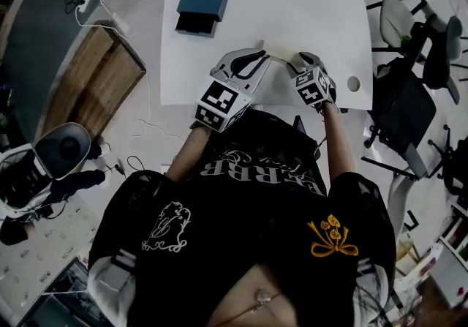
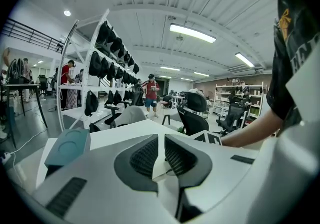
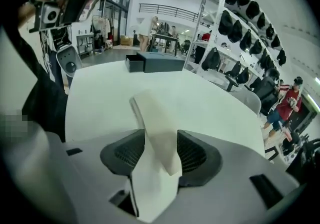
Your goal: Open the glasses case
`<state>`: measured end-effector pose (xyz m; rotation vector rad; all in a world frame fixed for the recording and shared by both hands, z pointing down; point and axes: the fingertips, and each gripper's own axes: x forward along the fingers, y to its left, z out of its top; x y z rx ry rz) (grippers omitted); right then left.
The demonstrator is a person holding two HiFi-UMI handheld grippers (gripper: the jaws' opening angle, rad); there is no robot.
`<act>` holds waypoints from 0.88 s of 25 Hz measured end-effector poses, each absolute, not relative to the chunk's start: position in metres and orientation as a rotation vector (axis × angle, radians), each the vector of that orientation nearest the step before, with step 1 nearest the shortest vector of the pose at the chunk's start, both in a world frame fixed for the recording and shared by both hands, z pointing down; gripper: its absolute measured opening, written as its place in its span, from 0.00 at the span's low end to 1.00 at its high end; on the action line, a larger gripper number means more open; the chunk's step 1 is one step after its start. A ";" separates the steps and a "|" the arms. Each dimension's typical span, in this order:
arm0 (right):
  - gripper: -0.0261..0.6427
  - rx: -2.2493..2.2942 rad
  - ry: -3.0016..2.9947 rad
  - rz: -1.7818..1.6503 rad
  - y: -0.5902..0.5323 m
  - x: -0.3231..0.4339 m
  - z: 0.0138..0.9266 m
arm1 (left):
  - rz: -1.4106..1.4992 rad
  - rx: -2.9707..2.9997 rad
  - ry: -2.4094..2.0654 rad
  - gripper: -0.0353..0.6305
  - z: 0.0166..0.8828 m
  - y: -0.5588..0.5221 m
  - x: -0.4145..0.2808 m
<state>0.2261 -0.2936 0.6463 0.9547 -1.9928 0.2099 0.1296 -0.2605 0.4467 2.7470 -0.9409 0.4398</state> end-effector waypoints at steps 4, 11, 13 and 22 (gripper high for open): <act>0.36 0.898 -1.941 0.086 -0.292 0.225 0.649 | 0.440 2.736 -0.961 0.11 0.448 -0.263 0.124; 0.32 0.855 -1.887 -0.034 -0.292 0.228 0.649 | 0.463 2.733 -0.956 0.11 0.453 -0.263 0.126; 0.31 0.852 -1.893 -0.031 -0.292 0.228 0.649 | 0.470 2.729 -0.951 0.11 0.455 -0.262 0.127; 0.29 0.855 -1.929 -0.005 -0.295 0.227 0.637 | 0.479 2.707 -0.965 0.11 0.459 -0.260 0.121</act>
